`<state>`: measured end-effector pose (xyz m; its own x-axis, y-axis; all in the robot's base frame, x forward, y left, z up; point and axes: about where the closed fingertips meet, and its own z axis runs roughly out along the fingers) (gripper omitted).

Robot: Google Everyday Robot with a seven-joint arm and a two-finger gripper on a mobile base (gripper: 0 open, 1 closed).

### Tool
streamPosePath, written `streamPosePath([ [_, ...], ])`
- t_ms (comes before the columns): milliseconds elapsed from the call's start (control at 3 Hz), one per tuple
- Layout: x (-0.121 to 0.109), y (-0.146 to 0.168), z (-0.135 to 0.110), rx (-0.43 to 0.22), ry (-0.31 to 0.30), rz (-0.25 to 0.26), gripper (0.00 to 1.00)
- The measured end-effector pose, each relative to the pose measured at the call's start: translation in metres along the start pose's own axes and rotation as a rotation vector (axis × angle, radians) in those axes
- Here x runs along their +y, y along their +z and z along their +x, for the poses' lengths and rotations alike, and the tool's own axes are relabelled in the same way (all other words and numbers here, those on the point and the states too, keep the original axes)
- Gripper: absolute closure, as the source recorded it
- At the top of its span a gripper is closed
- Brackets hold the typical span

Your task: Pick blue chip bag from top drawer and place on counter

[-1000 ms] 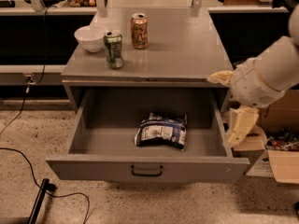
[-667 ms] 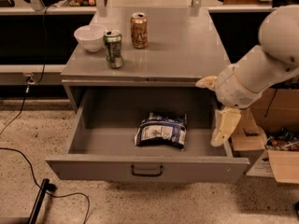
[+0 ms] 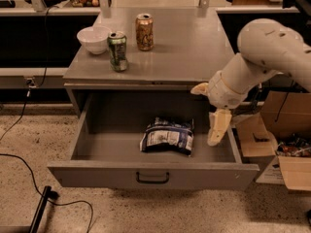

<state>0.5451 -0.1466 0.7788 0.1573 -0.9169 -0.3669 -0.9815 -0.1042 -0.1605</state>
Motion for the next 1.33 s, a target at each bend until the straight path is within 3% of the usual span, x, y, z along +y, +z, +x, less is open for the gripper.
streamPosePath([
  [333,-0.012,0.034,0.003,0.001,0.006,-0.025,0.0],
  [1000,-0.023,0.069,0.012,0.067,0.043,0.055,0.0],
  [1333,-0.024,0.097,-0.005,0.01,0.034,0.085,0.0],
])
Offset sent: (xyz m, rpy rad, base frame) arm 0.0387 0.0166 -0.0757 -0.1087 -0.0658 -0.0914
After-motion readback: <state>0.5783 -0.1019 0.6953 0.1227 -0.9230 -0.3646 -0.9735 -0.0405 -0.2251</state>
